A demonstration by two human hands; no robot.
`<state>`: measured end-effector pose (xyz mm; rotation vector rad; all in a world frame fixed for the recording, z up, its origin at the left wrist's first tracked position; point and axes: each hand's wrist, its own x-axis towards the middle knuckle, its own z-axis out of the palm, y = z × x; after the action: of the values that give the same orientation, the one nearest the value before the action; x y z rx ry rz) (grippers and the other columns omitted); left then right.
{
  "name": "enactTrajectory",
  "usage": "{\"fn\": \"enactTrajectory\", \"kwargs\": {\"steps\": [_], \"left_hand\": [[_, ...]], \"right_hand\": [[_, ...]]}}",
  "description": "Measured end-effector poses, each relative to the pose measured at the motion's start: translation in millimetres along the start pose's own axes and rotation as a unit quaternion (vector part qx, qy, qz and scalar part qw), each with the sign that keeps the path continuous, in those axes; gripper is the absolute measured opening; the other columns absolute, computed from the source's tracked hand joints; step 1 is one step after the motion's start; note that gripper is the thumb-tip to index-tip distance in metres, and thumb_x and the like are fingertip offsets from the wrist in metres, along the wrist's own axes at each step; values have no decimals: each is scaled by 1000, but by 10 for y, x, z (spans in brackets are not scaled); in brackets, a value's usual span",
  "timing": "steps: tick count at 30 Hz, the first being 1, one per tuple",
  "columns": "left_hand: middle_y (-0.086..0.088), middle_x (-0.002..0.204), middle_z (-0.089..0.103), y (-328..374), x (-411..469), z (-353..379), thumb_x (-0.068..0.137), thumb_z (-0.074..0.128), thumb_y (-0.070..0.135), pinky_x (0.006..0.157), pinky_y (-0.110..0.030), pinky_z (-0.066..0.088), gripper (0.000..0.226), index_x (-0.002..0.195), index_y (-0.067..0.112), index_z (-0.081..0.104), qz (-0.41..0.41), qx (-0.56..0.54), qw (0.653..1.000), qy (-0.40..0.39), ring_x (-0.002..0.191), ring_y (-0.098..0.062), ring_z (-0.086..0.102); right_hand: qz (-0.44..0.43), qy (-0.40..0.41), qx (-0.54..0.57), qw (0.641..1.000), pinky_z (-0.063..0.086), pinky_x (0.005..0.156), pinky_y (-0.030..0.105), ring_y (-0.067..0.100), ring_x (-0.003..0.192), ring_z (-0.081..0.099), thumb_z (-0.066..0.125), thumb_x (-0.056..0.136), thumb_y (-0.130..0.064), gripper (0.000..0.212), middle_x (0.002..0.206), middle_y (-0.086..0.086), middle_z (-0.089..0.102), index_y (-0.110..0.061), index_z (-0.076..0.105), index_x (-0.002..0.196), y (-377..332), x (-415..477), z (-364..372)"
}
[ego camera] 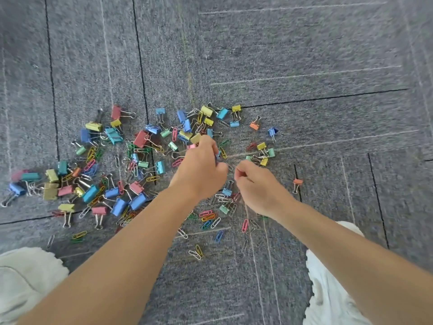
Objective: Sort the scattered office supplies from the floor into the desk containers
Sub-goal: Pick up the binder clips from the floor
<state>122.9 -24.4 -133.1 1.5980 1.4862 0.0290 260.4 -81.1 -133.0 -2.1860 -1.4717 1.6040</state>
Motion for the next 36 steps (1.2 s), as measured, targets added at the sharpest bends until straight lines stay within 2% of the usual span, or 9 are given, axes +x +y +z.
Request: {"fn": "enactTrajectory", "kwargs": {"steps": [5,9,14,19,22,24,26,30,36], "left_hand": [[-2,80,62,-97,93,35,84,56,32,57,-29,46,10,86,22,52,-70,22,996,42,70,-22,59],[-1,96,66,-197,94,81,85,66,42,67,-33,53,28,103,23,59,-98,101,990,31,80,-22,63],[-1,103,68,-174,137,152,89,68,43,68,-34,55,28,111,26,63,-105,115,987,32,81,-21,64],[-2,85,64,-126,149,204,89,64,29,64,-36,57,14,98,18,62,-104,97,990,24,71,-22,63],[-3,78,62,-131,100,226,86,60,27,62,-37,57,12,92,17,60,-78,68,994,22,68,-24,61],[-3,74,60,-108,53,224,85,58,23,55,-30,50,10,86,13,58,-37,23,999,31,60,-20,56],[-4,68,57,-40,15,199,86,59,13,49,-25,42,12,79,6,54,-47,-95,994,4,52,-15,48],[-7,68,60,68,-31,87,88,47,-9,59,-32,46,24,78,13,46,-141,-474,863,-104,60,-19,53],[-9,81,63,71,33,11,84,40,-9,60,-30,52,28,93,6,61,-141,-535,820,-147,66,-20,60]], "right_hand": [[62,55,-186,979,47,68,37,27,80,58,60,90,-53,39,89,2,56,-17,45,91,-4,153,174],[84,79,-161,980,47,64,32,29,69,59,68,87,-43,37,68,2,55,-15,53,68,-11,232,221],[59,51,-133,988,57,60,34,23,63,66,64,88,-27,15,67,3,65,-16,65,77,63,154,208],[50,1,112,992,39,44,24,15,45,45,57,86,-10,20,55,0,46,-9,49,67,259,9,-288],[97,-34,378,920,40,54,32,21,56,44,41,81,9,23,62,10,45,-9,41,67,371,-56,-610],[118,-37,479,869,44,55,35,24,56,48,29,78,18,31,62,12,45,-9,39,69,425,-76,-701],[113,-7,477,872,47,51,34,26,57,51,26,77,20,33,63,13,48,-9,40,71,480,-46,-730],[69,17,429,900,47,54,32,23,59,54,28,77,22,43,70,12,56,-6,57,91,419,67,-761],[73,31,382,921,40,48,27,16,53,40,42,72,6,20,62,6,43,-11,49,63,327,176,-731]]}}
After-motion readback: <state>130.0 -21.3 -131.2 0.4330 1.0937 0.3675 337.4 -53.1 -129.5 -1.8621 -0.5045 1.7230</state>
